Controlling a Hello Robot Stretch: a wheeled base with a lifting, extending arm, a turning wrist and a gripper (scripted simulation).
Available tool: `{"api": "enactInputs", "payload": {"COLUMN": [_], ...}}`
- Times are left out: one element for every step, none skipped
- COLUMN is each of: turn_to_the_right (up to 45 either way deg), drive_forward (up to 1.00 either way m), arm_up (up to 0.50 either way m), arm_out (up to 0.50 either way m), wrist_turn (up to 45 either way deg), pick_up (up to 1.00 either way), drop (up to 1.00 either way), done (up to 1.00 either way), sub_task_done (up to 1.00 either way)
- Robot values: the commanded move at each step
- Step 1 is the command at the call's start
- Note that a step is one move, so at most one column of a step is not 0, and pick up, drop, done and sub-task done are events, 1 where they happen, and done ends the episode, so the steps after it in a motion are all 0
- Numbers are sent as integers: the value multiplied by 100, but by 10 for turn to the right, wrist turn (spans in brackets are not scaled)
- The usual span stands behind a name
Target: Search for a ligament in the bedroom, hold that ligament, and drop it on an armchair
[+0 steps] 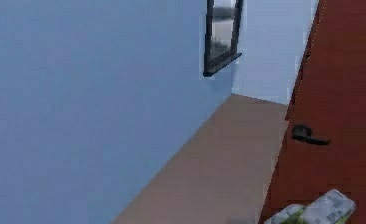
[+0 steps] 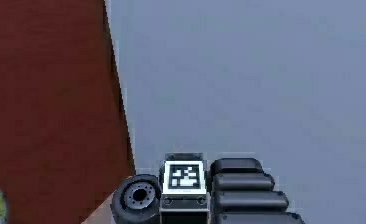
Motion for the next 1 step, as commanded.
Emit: {"api": "enactInputs", "payload": {"turn_to_the_right": [0], "drive_forward": [90], "arm_up": [0], "arm_out": [0], "wrist_turn": [0], "pick_up": [0], "drop": [0], "done": [0], "sub_task_done": [0]}}
